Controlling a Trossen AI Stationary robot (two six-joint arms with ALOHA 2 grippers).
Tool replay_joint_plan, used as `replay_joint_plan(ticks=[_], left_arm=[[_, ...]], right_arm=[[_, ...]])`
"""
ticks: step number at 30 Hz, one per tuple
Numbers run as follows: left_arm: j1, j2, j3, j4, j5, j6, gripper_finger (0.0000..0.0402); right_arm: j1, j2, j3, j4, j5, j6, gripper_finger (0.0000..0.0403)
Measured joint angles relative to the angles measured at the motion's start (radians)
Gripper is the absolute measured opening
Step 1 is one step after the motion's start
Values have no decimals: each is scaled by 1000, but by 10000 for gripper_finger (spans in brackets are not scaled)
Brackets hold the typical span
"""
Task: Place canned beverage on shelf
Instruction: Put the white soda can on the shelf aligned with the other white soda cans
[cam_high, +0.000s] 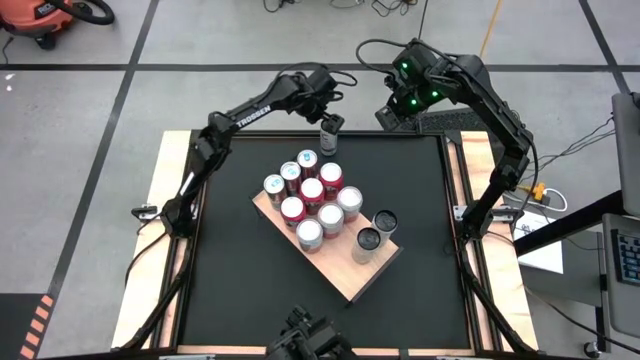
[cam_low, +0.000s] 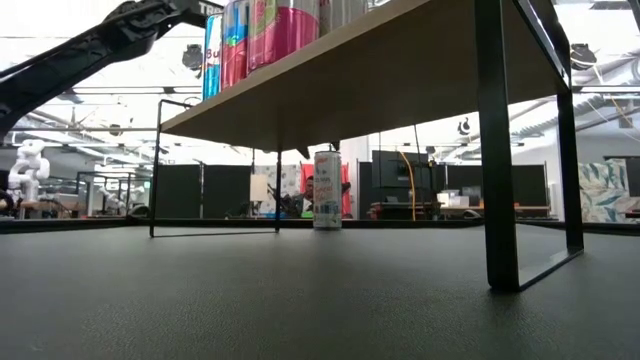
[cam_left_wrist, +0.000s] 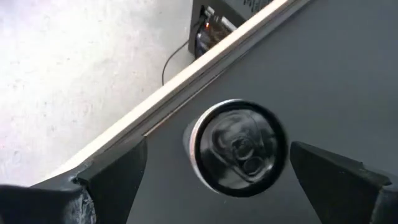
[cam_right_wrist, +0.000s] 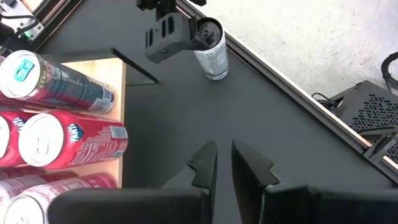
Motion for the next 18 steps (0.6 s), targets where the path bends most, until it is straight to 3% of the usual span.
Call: replay_joint_plan(ticks=[18], left_arm=[[-4, 49, 0, 19, 61, -8, 396]], right_arm=[[0, 0, 0, -4, -2, -11, 27]])
